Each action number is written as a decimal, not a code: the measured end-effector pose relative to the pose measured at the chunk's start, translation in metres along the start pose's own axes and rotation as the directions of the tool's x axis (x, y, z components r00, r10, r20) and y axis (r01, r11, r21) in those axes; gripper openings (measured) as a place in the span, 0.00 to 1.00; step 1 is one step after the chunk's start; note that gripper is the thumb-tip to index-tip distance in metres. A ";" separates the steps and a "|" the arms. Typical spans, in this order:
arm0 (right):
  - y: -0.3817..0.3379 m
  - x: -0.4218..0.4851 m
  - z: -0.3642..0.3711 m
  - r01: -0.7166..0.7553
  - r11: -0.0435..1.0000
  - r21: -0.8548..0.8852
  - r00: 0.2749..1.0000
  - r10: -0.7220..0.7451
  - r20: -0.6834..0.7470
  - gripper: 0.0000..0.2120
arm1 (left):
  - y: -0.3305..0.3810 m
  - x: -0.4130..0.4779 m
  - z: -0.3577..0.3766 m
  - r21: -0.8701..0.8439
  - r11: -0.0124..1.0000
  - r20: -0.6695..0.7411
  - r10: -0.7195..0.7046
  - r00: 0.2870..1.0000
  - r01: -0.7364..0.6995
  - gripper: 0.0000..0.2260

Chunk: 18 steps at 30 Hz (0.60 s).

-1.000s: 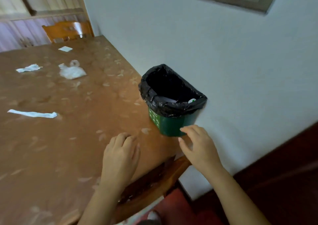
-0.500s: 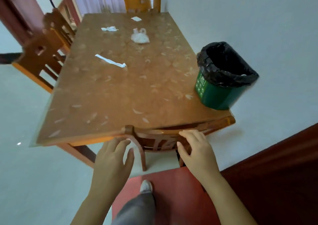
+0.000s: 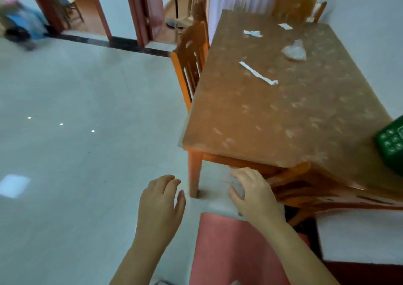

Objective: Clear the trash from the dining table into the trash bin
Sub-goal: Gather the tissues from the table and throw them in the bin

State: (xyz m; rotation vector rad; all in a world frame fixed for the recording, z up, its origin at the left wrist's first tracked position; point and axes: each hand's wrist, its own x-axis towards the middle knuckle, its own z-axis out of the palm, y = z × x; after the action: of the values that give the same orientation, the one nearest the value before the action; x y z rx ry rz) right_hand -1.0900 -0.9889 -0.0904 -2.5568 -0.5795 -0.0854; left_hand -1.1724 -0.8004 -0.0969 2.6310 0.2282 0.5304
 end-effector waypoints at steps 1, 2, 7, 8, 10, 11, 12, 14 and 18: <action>-0.025 0.012 0.015 0.018 1.000 0.013 1.000 -0.019 0.020 0.15 | -0.026 0.002 -0.013 0.020 1.000 -0.009 -0.018 1.000 0.018 0.14; -0.049 0.025 0.031 0.047 0.999 0.021 0.998 -0.048 0.047 0.16 | -0.051 0.005 -0.026 0.040 0.998 -0.016 -0.038 0.999 0.038 0.14; -0.145 0.080 0.092 0.135 0.989 0.062 0.978 -0.143 0.150 0.15 | -0.152 0.015 -0.067 0.095 0.980 -0.021 -0.172 0.985 0.173 0.15; -0.158 0.089 0.102 0.127 0.989 0.076 0.975 -0.138 0.173 0.14 | -0.167 0.019 -0.072 0.099 0.976 -0.019 -0.195 0.981 0.196 0.16; -0.179 0.107 0.119 0.131 0.989 0.071 0.964 -0.144 0.224 0.14 | -0.194 0.031 -0.078 0.103 0.970 -0.017 -0.219 0.976 0.220 0.15; -0.185 0.118 0.127 0.133 0.989 0.058 0.959 -0.143 0.245 0.14 | -0.206 0.040 -0.080 0.102 0.969 -0.015 -0.225 0.974 0.225 0.15; -0.191 0.131 0.136 0.135 0.990 0.045 0.956 -0.142 0.256 0.16 | -0.218 0.050 -0.080 0.102 0.968 -0.014 -0.229 0.973 0.229 0.15; -0.198 0.160 0.151 0.137 0.990 0.045 0.957 -0.144 0.251 0.19 | -0.239 0.076 -0.079 0.102 0.968 -0.023 -0.230 0.973 0.231 0.15; -0.210 0.238 0.183 0.116 0.991 0.068 0.965 -0.128 0.229 0.16 | -0.279 0.144 -0.071 0.109 0.973 -0.016 -0.204 0.979 0.204 0.15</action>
State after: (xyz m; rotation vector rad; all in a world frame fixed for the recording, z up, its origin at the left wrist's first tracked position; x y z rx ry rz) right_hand -0.9716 -0.6431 -0.1104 -2.4940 -0.8172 0.1882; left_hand -1.0896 -0.4894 -0.1175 2.6713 0.5378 0.4661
